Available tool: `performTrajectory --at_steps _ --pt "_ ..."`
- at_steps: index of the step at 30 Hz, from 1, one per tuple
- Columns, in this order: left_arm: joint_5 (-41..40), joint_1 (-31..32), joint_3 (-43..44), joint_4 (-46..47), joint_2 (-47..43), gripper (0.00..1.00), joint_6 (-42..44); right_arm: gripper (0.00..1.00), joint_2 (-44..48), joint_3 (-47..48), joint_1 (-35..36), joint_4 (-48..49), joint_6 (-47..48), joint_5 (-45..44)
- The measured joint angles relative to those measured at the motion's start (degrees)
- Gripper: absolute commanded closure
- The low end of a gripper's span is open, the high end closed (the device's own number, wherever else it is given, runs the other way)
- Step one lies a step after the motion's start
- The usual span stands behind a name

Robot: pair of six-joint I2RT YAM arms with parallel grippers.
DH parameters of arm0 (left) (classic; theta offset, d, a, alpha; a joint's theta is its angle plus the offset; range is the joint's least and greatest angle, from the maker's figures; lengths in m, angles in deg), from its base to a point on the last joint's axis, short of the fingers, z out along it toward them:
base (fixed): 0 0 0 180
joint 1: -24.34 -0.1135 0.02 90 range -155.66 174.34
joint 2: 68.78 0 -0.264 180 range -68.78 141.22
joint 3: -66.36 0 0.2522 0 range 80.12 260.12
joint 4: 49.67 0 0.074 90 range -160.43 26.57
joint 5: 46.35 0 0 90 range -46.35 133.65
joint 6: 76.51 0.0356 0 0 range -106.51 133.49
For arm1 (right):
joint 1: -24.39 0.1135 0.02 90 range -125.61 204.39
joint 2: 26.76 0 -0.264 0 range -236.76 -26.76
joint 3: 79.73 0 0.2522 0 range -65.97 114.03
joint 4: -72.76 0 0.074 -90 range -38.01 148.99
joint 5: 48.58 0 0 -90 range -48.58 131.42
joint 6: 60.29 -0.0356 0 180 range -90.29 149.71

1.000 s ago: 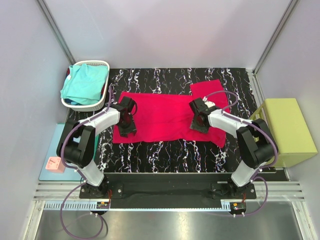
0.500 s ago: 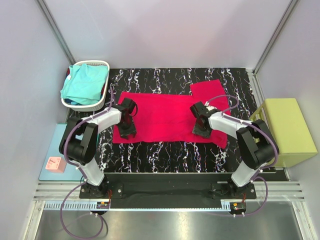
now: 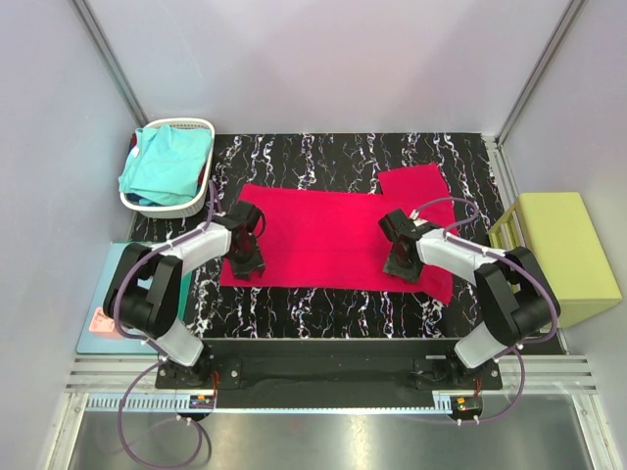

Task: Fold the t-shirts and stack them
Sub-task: Fold the flattened tshirt in 1/3 of the way, then grap the side of the flattened tshirt furthest away from the robot with both arms

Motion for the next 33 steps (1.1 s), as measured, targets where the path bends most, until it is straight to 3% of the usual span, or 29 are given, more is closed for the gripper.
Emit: performTrajectory --at_steps 4,10,13,16,21,26,33 --pt "0.1 0.0 -1.1 0.2 -1.2 0.59 -0.1 0.49 0.2 -0.1 0.0 -0.3 -0.2 0.1" --pt "-2.1 0.3 0.1 -4.4 -8.3 0.45 0.1 0.27 9.2 1.6 -0.3 -2.0 2.8 -1.8" --pt "-4.0 0.3 8.8 -5.7 -12.9 0.38 1.7 0.26 11.2 14.2 -3.9 -2.9 6.5 -1.1" --pt "-4.5 -0.6 21.5 -3.3 -12.0 0.33 4.1 0.27 4.7 30.1 -9.4 -2.0 9.2 -1.2" --pt "-4.9 -4.3 37.7 -0.6 -2.1 0.31 8.7 0.28 -5.9 42.4 -15.9 -2.4 11.9 -1.3" --pt "-4.2 -8.1 45.3 -1.4 12.6 0.28 12.0 0.29 -20.1 53.9 -21.5 -5.8 12.7 -1.1" --pt "-1.0 -10.1 62.6 -6.7 32.9 0.30 15.5 0.29 -34.0 65.7 -23.5 -9.9 13.6 -0.9"
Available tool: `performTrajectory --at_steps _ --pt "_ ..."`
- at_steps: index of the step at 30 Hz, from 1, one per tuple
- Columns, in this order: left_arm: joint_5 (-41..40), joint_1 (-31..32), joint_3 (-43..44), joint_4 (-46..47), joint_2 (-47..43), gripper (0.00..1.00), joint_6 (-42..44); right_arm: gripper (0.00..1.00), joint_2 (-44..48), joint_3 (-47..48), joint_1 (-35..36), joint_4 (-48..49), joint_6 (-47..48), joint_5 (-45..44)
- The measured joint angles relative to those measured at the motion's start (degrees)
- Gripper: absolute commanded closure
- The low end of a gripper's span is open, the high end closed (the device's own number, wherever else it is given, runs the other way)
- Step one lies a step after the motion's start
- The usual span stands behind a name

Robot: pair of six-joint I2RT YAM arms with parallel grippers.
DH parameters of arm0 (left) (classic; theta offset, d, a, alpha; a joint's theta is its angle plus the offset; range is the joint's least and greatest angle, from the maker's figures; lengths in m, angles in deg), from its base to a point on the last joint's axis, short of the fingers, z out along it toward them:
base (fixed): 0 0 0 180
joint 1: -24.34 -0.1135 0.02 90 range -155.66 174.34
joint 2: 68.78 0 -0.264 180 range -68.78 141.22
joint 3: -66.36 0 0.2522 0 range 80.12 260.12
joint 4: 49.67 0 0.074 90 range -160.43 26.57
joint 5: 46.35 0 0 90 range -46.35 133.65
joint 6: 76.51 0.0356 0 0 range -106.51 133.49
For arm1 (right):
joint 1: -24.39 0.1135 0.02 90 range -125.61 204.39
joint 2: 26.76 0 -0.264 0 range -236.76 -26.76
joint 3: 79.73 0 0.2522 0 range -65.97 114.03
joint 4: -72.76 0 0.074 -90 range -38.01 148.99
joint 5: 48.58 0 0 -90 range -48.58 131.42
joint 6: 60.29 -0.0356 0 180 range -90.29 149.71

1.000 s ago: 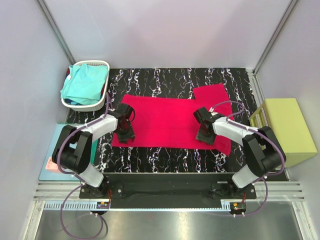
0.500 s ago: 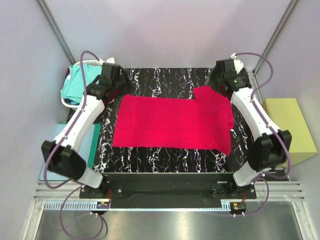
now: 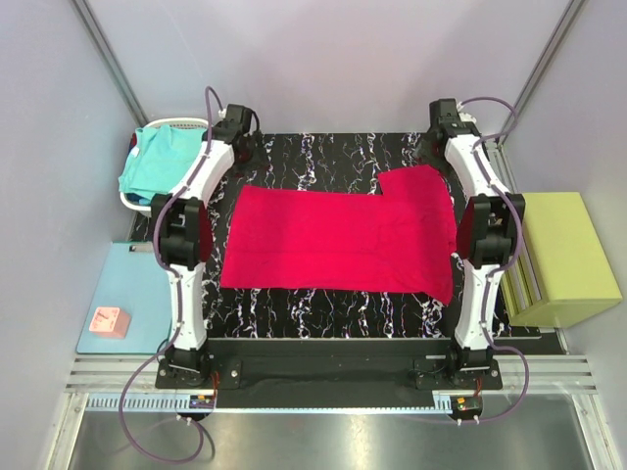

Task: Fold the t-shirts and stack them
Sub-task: Grap the side of the flattened tshirt furthest away from the robot with both arms

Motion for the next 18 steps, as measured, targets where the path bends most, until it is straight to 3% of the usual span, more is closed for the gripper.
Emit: performTrajectory --at_steps 8,13,18 --pt "1.5 0.3 13.6 -1.0 4.8 0.30 1.8 0.32 -12.8 20.5 -0.4 -1.9 -0.3 2.3" --pt "1.1 0.3 11.8 -0.9 4.8 0.29 1.9 0.37 -23.6 33.8 -1.9 -1.9 -1.3 4.3" --pt "0.8 0.2 10.0 -2.4 5.6 0.29 2.5 0.37 -31.0 36.3 -3.6 -2.2 -2.1 5.7"
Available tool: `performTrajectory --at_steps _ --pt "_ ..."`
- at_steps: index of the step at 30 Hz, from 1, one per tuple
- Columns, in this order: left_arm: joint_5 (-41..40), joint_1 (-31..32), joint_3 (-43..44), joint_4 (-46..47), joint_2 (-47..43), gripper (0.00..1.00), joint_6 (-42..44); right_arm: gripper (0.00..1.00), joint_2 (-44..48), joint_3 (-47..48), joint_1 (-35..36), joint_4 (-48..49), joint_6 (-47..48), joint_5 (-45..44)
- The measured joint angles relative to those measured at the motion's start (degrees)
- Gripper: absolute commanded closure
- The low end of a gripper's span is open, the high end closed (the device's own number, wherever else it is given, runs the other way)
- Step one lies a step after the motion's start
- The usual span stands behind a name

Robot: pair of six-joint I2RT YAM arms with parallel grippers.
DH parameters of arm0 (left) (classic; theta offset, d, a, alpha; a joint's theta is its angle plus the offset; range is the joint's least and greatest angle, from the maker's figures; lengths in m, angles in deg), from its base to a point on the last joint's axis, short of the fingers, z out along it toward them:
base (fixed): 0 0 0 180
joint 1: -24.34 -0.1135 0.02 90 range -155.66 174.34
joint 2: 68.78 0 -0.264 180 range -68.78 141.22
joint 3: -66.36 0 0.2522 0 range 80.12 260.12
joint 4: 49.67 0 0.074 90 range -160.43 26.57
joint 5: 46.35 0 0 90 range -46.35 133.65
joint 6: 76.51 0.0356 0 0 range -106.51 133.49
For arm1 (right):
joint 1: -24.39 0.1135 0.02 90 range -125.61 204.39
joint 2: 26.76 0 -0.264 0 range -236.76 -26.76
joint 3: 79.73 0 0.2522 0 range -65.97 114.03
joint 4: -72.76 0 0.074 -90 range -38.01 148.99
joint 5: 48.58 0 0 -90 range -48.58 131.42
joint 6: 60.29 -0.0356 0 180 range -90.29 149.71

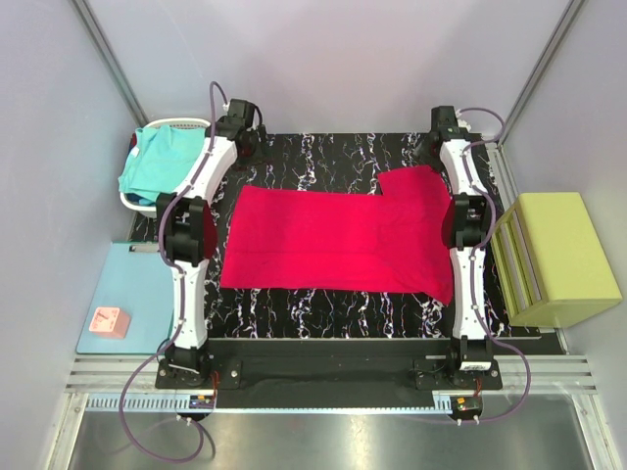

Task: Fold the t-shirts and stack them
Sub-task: Grap the side of the flattened tshirt furthest away from the robot with both arms

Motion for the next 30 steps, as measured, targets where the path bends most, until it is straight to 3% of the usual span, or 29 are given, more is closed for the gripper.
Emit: performTrajectory --at_steps 13,18,24,30 --pt "0.2 -0.4 2.4 0.3 6.3 0.27 0.1 0.40 -3.1 1.5 -2.2 0.4 -1.4 2.7" --pt "0.2 -0.5 2.4 0.6 6.4 0.27 0.1 0.57 -3.2 1.5 -2.4 0.3 -1.5 3.1" --pt "0.6 -0.6 2.4 0.9 7.5 0.27 0.0 0.59 -3.4 1.4 -2.4 0.2 -2.0 3.1" --pt "0.6 -0.6 2.4 0.8 8.1 0.27 0.0 0.83 -3.4 1.4 -2.4 -0.6 -2.5 3.0"
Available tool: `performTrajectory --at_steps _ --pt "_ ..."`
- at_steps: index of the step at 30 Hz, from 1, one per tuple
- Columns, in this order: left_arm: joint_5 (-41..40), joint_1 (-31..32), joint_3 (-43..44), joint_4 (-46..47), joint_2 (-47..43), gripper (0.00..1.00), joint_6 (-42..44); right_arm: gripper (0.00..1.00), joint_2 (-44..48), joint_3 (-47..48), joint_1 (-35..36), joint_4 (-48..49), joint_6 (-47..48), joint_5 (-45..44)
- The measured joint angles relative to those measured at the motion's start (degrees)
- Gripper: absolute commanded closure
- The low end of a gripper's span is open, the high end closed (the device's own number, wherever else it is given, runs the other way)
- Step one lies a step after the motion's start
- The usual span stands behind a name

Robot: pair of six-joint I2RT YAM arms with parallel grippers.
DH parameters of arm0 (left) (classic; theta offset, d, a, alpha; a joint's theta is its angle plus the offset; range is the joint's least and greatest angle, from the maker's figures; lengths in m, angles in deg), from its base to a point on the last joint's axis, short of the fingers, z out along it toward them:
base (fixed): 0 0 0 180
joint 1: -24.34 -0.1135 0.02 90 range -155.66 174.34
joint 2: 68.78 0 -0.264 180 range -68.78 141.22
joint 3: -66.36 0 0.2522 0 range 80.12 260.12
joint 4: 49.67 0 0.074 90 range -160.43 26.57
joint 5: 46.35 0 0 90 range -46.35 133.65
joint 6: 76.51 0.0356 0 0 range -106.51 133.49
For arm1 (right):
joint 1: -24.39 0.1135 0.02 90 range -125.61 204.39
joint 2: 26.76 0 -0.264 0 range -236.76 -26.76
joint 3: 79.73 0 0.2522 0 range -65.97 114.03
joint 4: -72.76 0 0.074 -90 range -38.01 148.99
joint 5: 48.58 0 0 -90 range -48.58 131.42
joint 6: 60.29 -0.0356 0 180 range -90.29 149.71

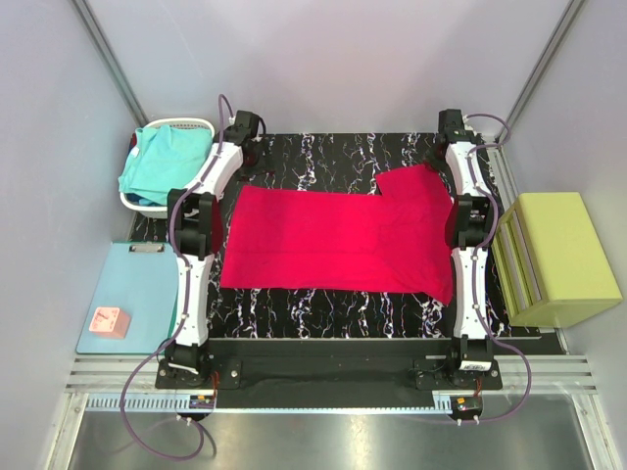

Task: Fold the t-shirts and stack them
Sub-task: Grap the side of the flattened tshirt furthest away from the robot with both arms

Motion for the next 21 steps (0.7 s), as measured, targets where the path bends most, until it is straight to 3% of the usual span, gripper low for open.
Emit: performTrajectory --at_steps 4,6,8,9,13,21 --pt "0.1 -0.1 0.0 0.2 0.0 0.27 -0.4 0.94 0.0 -0.5 0.0 -0.2 -0.2 0.0" --pt "0.2 -0.2 0.0 0.2 0.0 0.27 -0.8 0.95 0.1 -0.8 -0.1 -0.1 -0.2 -0.1" --pt "0.2 -0.3 0.0 0.5 0.0 0.27 -1.1 0.86 0.3 -1.1 -0.1 0.0 -0.2 -0.2" --pt "0.2 -0.4 -0.2 0.8 0.0 0.27 -1.3 0.75 0.4 -1.2 -0.1 0.1 -0.3 -0.2" --pt "0.2 -0.5 -0.9 1.6 0.0 0.26 -1.6 0.58 0.9 -1.6 -0.1 0.5 -0.5 0.4" --pt "0.4 -0.6 -5.8 3.7 -0.3 0.26 -3.0 0.43 1.0 0.5 0.3 0.1 -1.9 5.4"
